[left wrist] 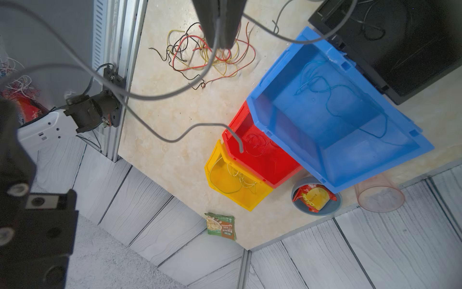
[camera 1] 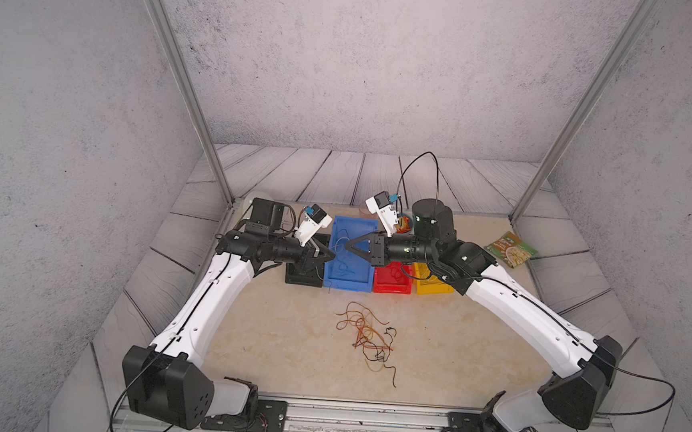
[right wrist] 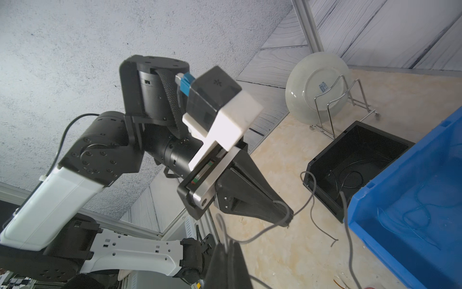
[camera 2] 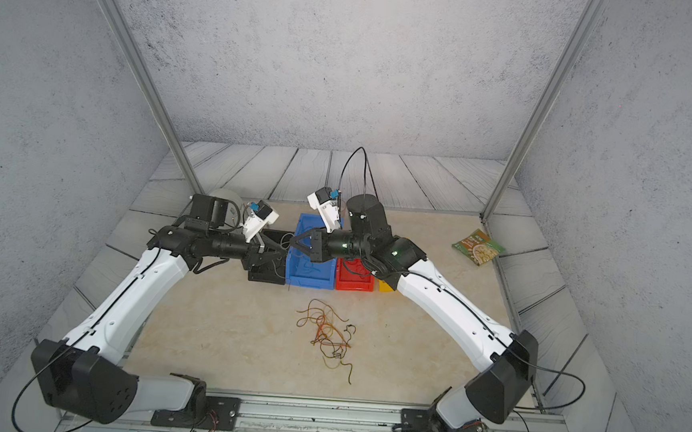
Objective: Untangle and sort cables by color
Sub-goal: Untie the cable.
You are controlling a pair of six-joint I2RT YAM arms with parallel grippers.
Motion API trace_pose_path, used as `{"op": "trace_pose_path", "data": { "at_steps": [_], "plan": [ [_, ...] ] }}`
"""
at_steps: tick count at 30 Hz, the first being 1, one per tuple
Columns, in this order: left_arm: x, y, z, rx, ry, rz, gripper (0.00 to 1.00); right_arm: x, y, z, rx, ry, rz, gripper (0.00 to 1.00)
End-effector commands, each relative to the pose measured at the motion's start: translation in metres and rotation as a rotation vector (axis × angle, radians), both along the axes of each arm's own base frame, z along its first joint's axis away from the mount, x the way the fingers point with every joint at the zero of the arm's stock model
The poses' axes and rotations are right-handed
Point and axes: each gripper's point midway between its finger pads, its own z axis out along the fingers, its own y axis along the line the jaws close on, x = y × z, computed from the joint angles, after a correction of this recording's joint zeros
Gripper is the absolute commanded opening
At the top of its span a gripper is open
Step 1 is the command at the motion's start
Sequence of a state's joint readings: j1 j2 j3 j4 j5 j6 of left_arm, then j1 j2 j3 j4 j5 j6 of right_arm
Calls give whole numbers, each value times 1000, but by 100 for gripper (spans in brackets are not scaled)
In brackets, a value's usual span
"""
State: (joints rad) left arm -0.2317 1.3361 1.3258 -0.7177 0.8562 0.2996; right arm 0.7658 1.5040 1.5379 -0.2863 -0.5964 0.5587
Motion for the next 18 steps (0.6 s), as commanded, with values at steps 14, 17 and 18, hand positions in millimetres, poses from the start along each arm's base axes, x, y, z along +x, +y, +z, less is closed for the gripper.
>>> {"op": "trace_pose_path", "data": {
  "at_steps": [14, 17, 18],
  "plan": [
    [92, 59, 56, 278, -325, 247, 0, 23, -32, -35, -220, -15, -214, 57],
    [113, 65, 58, 331, -385, 256, 0, 16, -42, -34, -231, -39, -219, 57],
    [122, 67, 56, 351, -402, 260, 0, 13, -47, -34, -239, -47, -222, 56]
  ]
}}
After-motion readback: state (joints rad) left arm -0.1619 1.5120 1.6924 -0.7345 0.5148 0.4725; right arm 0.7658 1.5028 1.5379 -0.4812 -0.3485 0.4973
